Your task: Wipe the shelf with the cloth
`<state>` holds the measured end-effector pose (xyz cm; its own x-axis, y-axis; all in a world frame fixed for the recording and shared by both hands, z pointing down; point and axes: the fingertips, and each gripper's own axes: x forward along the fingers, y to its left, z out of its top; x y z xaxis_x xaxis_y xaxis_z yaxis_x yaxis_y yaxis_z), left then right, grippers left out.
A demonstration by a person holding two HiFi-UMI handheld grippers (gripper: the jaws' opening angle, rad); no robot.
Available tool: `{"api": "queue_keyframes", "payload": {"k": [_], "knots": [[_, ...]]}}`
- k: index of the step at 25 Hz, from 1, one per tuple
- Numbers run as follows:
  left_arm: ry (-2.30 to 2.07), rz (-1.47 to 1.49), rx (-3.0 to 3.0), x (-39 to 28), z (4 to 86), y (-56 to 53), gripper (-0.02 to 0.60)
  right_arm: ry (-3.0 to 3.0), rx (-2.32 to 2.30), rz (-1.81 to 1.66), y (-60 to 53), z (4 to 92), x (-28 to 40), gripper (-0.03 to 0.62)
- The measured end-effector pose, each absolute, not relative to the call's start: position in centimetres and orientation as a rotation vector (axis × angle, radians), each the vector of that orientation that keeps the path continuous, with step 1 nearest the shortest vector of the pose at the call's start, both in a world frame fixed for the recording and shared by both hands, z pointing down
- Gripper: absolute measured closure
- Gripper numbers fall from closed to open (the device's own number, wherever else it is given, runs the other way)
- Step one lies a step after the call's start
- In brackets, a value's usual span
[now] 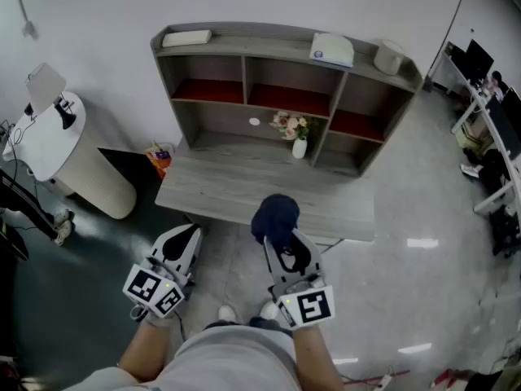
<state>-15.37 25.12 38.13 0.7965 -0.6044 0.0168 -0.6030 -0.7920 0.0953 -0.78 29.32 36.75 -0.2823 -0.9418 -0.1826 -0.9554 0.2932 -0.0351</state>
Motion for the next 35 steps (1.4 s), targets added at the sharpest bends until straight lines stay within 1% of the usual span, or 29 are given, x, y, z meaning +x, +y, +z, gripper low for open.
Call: {"api": "queue_keyframes", "payload": {"k": [12, 21, 28, 35], "knots": [[-1.008, 0.027, 2.902, -8.3, 38.1, 25.3, 0.566, 2.389, -1.734, 0.089, 29.5, 38.0, 6.5, 0.453], [-0.997, 0.046, 2.902, -6.4, 39.1, 23.2, 0.566, 2.368, -1.742, 0.046, 27.9, 39.1, 8.4, 0.451], [-0.951, 0.041, 2.895, -5.8, 40.0, 17.6, 0.566, 2.37, -1.785, 0.025, 22.9, 39.8, 8.6, 0.451], [-0.895, 0.017, 2.874, -6.0, 40.1, 9.3, 0.566, 2.368, -1.808, -0.004, 14.8, 39.7, 8.3, 0.451]]}}
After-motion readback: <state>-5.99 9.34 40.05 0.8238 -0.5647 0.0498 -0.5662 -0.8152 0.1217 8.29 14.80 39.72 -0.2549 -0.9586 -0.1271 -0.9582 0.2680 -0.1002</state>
